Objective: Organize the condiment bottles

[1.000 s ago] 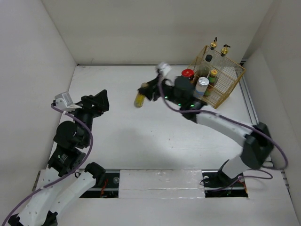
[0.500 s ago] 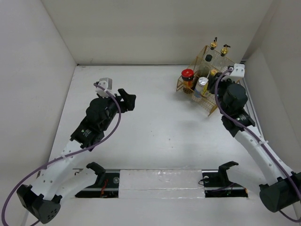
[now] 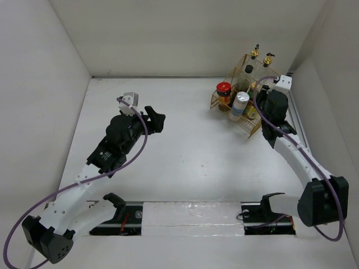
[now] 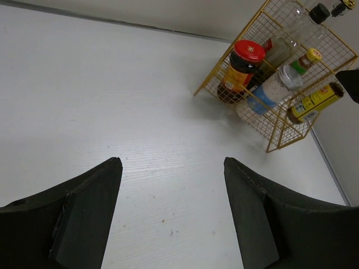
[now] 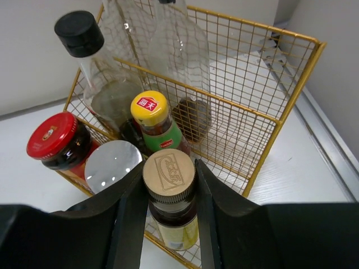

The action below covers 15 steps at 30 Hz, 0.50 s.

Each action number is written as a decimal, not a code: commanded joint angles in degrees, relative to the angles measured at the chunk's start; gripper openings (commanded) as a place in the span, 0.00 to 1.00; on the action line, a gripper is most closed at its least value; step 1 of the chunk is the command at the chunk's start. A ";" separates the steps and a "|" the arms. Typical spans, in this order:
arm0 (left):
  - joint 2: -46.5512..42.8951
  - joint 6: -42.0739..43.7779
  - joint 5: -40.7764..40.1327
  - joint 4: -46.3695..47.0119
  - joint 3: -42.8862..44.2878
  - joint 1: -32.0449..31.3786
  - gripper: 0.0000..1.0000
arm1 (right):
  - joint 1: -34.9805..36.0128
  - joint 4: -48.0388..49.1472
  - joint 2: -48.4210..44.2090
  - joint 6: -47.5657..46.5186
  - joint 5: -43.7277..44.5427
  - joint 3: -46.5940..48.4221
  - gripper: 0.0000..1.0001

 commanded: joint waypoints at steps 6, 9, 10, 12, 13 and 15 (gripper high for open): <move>-0.30 1.03 0.48 2.09 2.25 0.21 0.69 | -0.25 14.99 5.48 -0.76 2.49 0.18 0.13; 0.22 1.03 -0.05 2.09 2.25 0.21 0.69 | 0.45 16.57 7.86 -0.77 4.60 -1.49 0.13; 0.23 1.03 -0.05 2.09 2.25 0.21 0.69 | 1.06 17.88 7.87 -0.77 5.21 -2.01 0.13; 0.23 1.03 -0.05 2.09 2.25 0.21 0.69 | 1.68 17.90 8.57 -1.30 6.10 -2.55 0.14; 0.23 1.03 -0.05 2.09 2.25 0.21 0.69 | 1.68 17.90 9.18 -1.30 6.88 -3.07 0.14; 0.75 1.03 -0.05 2.09 2.25 0.21 0.69 | 1.68 18.42 9.19 -1.30 7.42 -3.07 0.15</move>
